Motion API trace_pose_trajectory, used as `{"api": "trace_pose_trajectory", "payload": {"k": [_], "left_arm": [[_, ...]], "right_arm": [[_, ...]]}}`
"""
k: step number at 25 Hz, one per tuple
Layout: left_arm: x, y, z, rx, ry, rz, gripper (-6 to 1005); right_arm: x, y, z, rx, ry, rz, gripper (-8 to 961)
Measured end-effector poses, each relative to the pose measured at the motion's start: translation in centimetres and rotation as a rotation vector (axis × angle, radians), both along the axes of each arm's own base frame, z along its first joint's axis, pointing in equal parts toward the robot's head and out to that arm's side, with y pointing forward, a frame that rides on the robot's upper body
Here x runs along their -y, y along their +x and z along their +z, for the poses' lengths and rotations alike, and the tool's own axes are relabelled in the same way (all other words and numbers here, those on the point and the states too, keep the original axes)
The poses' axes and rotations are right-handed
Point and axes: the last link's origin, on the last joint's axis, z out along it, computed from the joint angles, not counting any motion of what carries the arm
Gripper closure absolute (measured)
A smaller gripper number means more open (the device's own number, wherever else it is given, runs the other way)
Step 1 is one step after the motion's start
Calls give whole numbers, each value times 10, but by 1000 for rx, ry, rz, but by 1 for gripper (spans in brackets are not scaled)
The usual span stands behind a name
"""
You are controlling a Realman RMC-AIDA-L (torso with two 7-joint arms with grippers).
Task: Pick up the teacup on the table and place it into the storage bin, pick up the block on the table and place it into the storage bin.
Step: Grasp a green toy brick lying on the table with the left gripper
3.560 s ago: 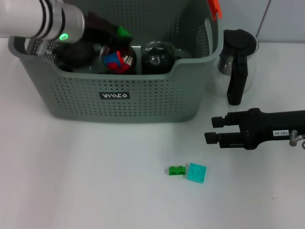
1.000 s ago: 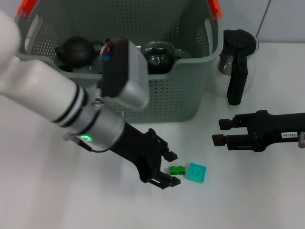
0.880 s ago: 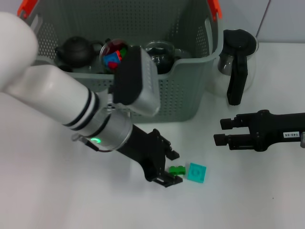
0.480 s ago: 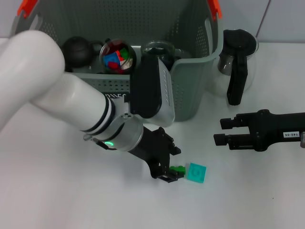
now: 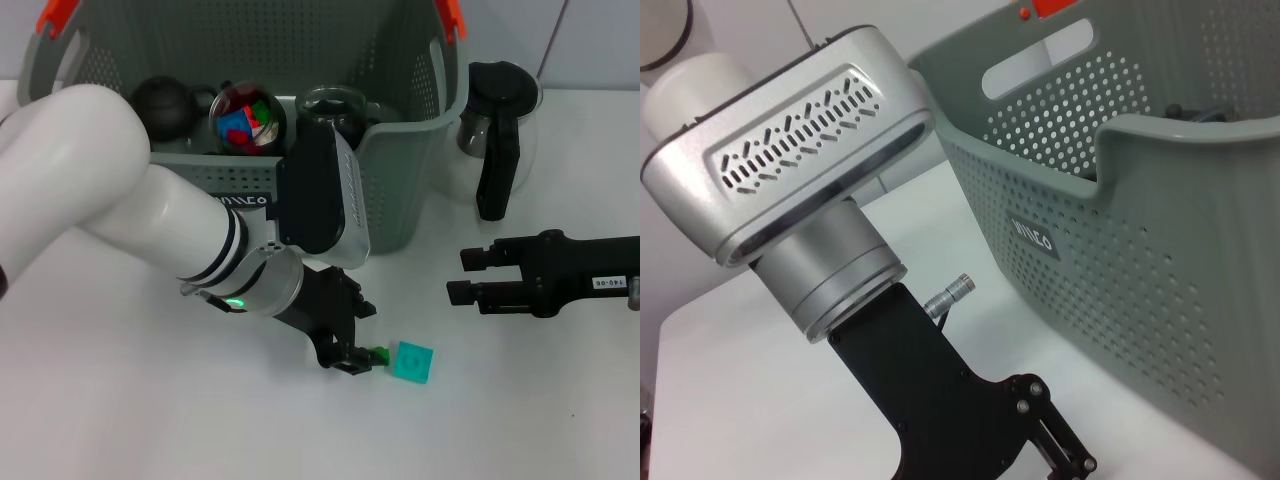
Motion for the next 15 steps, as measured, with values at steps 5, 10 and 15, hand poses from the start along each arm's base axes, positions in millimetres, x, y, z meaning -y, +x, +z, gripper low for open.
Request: {"api": "trace_pose_trajectory", "payload": {"k": [5,10,15], "left_arm": [[2,-1,-2,-7,-9,-1,470],[5,-2,-5,-17,-26,-8,488],[6,0,-5,-20,-39,7,507]], "right_arm": [[0,0,0,-1,-1,1,311],[0,0,0,-1,-2,2,311],[1,0,0,-2,-4,0,311]]}}
